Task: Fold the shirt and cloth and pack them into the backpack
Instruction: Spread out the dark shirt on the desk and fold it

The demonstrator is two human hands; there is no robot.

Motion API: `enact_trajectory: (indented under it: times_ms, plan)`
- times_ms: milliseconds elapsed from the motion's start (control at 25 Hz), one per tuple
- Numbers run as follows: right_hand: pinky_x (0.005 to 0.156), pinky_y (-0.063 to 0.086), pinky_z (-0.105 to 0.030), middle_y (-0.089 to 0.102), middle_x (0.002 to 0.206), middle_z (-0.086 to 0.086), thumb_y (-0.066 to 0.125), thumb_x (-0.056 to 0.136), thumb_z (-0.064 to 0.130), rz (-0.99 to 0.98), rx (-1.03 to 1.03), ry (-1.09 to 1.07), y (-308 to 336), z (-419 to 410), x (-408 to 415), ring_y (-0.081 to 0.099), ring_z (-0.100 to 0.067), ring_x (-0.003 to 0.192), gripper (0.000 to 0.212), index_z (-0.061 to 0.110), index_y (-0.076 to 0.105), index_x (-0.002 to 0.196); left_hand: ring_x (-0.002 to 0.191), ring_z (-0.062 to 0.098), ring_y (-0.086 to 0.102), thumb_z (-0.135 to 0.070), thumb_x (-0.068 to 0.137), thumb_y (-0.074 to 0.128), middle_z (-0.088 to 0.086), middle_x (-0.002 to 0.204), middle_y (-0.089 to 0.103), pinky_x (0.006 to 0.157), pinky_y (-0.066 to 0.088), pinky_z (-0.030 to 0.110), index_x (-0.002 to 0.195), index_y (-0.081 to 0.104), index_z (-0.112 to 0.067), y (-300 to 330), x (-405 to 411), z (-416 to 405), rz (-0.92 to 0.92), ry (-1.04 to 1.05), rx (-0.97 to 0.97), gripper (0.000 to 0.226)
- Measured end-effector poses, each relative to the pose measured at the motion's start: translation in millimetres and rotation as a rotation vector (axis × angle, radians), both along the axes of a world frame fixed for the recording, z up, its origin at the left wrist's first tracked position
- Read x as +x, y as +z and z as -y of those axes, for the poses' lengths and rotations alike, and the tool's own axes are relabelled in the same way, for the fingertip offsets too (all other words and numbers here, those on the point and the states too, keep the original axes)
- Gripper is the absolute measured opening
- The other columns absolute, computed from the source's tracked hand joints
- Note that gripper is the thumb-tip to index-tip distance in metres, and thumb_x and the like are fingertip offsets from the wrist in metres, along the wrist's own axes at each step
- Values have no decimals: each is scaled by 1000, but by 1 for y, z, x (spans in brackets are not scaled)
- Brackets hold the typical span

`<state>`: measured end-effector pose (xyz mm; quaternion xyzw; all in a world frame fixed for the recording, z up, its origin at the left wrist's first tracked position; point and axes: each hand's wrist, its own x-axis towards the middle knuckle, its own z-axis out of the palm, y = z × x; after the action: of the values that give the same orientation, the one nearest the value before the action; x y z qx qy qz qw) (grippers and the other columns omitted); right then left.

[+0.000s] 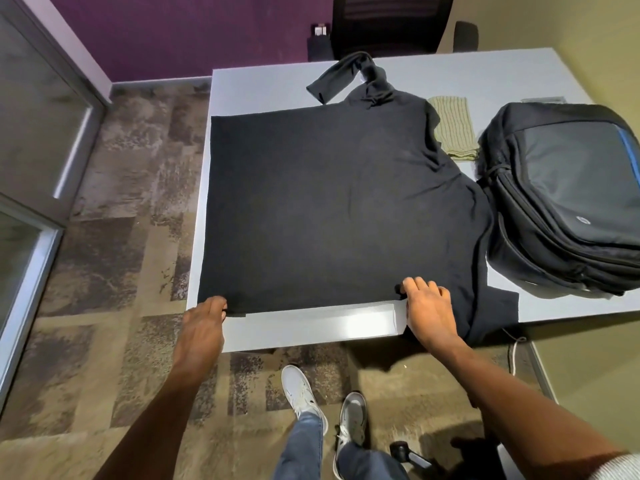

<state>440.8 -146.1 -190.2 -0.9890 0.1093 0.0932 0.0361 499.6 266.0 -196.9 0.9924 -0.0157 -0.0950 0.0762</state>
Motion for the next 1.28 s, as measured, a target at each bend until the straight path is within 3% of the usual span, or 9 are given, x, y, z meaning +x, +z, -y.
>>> enact_trajectory:
  times_ms: [200, 360, 520, 640, 800, 1000, 1280]
  plan:
    - [82, 41, -41, 50, 89, 5, 49, 83, -9, 16, 14, -84, 8, 7, 13, 55, -24, 88, 40, 25, 52, 104, 96, 23, 57, 4, 85, 68, 6, 110, 64, 87, 46, 39, 119, 55, -18, 10, 25, 1, 26, -45, 18, 43]
    - [79, 39, -41, 41, 83, 5, 48, 76, -12, 51, 19, -112, 21, 17, 34, 51, -26, 85, 42, 23, 54, 99, 91, 23, 60, 6, 82, 71, 7, 106, 66, 82, 51, 38, 122, 55, -18, 17, 53, -3, -2, -82, -5, 49]
    - [70, 33, -38, 44, 77, 6, 46, 71, -13, 82, 46, -170, 32, 29, 63, 55, -31, 82, 40, 23, 48, 90, 71, 9, 56, -19, 101, 54, 0, 92, 62, 63, 49, 25, 113, 51, -29, 32, 79, -9, 3, -74, -122, 15]
    - [66, 35, -39, 51, 79, 5, 47, 71, -7, 120, 99, -249, 43, 45, 90, 57, -33, 81, 35, 24, 46, 86, 75, 13, 57, -31, 106, 41, 1, 95, 65, 69, 48, 31, 110, 55, -29, 33, 108, -15, 24, -27, -184, 15]
    - [67, 40, -39, 61, 90, -2, 51, 79, -2, 104, 117, -198, 57, 63, 132, 60, -35, 89, 31, 26, 57, 91, 81, 25, 63, -37, 102, 51, 2, 96, 71, 72, 49, 37, 104, 62, -28, 22, 152, -27, 33, -22, -215, 14]
    - [70, 37, -40, 57, 92, -7, 57, 87, 2, 144, -2, -189, 56, 75, 188, 48, -38, 94, 29, 23, 70, 104, 85, 23, 62, -33, 99, 58, 0, 98, 71, 75, 50, 37, 104, 65, -27, 23, 195, -16, 101, 70, -342, 10]
    - [70, 45, -35, 72, 104, -8, 55, 86, 3, 114, 99, -272, 49, 99, 254, 66, -36, 97, 34, 28, 67, 106, 92, 28, 62, -20, 103, 50, 7, 107, 67, 77, 47, 37, 112, 65, -19, 10, 244, 9, 125, 90, -273, 18]
